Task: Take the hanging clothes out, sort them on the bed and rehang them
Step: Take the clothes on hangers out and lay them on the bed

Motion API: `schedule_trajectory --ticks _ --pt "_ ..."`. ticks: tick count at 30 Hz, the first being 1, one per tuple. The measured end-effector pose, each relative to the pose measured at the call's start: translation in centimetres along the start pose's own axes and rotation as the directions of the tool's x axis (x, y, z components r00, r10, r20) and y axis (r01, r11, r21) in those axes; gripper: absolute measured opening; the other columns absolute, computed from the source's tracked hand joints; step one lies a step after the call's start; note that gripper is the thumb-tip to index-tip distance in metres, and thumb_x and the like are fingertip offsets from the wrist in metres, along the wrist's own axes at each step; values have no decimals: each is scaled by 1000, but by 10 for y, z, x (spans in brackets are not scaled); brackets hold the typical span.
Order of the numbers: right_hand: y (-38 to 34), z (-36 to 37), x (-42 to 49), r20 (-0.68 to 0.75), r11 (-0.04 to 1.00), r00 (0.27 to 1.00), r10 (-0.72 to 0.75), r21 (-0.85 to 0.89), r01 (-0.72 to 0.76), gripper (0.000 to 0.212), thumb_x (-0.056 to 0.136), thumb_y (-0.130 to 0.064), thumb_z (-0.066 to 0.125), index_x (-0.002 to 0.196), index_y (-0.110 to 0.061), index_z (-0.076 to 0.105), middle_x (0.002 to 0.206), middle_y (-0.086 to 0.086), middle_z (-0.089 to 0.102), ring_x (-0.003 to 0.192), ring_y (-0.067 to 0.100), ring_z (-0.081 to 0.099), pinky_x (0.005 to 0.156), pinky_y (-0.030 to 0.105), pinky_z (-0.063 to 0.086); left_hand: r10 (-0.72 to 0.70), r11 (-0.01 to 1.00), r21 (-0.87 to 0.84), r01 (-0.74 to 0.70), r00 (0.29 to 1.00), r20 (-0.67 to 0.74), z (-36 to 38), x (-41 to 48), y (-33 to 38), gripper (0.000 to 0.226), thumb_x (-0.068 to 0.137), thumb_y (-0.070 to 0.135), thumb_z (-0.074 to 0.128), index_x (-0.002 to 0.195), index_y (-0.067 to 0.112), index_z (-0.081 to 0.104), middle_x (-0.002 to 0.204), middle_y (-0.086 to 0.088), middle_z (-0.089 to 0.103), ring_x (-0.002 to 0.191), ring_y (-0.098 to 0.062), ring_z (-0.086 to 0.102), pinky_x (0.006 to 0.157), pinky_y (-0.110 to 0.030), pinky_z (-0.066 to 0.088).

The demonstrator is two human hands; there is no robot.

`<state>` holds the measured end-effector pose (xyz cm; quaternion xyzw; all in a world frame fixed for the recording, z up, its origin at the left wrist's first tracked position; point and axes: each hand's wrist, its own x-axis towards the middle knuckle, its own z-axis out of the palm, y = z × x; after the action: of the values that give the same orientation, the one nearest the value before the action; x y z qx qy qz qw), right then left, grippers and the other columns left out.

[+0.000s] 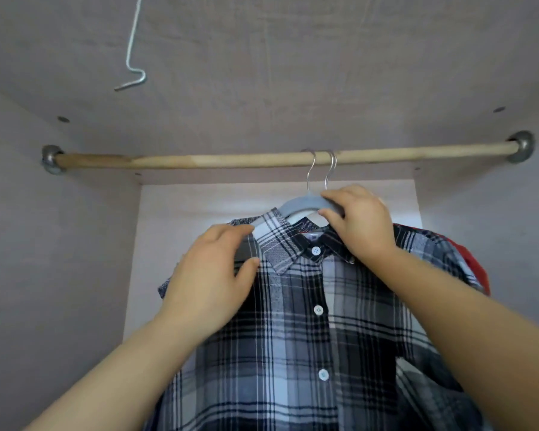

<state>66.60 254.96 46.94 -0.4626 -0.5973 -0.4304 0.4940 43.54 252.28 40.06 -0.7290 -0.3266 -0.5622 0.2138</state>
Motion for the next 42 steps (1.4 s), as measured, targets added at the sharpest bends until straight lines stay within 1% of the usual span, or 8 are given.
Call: schedule_trajectory --ticks 6,11,14,18,23,27,35,42 --pt "-28 3 15 -122 982 992 -28 184 51 33 86 -28 62 119 -20 63 103 5 63 98 25 54 76 30 38 29 995 96 -14 988 -155 -19 30 5 49 88 28 56 134 19 44 134 -2 47 125 -20 39 100 -28 29" --pt "-72 5 -17 -152 942 981 -122 294 162 32 84 -31 65 116 -25 65 103 1 63 97 22 58 75 30 44 -49 984 157 83 976 -211 -37 8 -3 50 88 35 51 135 20 43 130 -4 51 123 -21 42 102 -36 33" --pt "-104 5 -57 -178 896 965 -193 370 247 31 80 -30 68 111 -26 67 95 -2 65 86 19 62 67 31 52 -98 976 176 131 978 -185 -46 -42 -14 47 86 36 55 131 26 47 116 1 59 111 -21 52 91 -37 42" --pt "-143 12 -130 -157 817 949 -274 483 316 28 78 -31 66 106 -26 70 85 -7 63 67 8 58 48 24 49 -187 955 200 218 969 -160 -58 -134 -24 35 85 29 62 120 27 59 96 7 64 84 -6 54 71 -22 42" --pt "-183 22 -240 -57 690 940 -336 665 287 26 80 -28 66 104 -23 71 85 -5 65 67 8 61 49 24 52 -406 872 243 424 906 -124 -75 -254 -12 36 78 27 60 114 25 64 83 15 60 74 -3 53 68 -16 42" --pt "-213 20 -329 48 562 925 -377 805 188 25 82 -30 59 102 -21 73 85 -3 67 76 7 55 61 18 47 -585 749 320 580 806 -92 -93 -344 14 34 79 27 61 113 26 64 81 24 53 72 0 52 63 -15 43" --pt "-296 -20 -466 200 261 882 -426 961 -92 23 77 -35 60 92 -25 75 85 -9 62 76 9 55 64 23 44 -812 397 547 737 560 -165 -155 -469 84 32 81 36 53 105 23 69 92 12 68 79 -6 64 69 -19 50" --pt "-378 -100 -509 94 -85 808 -582 981 -175 25 81 -34 60 99 -25 73 92 -10 62 77 8 58 66 22 46 -801 93 560 823 396 -449 -234 -532 167 34 78 24 66 111 30 65 101 15 65 91 0 60 80 -10 45"
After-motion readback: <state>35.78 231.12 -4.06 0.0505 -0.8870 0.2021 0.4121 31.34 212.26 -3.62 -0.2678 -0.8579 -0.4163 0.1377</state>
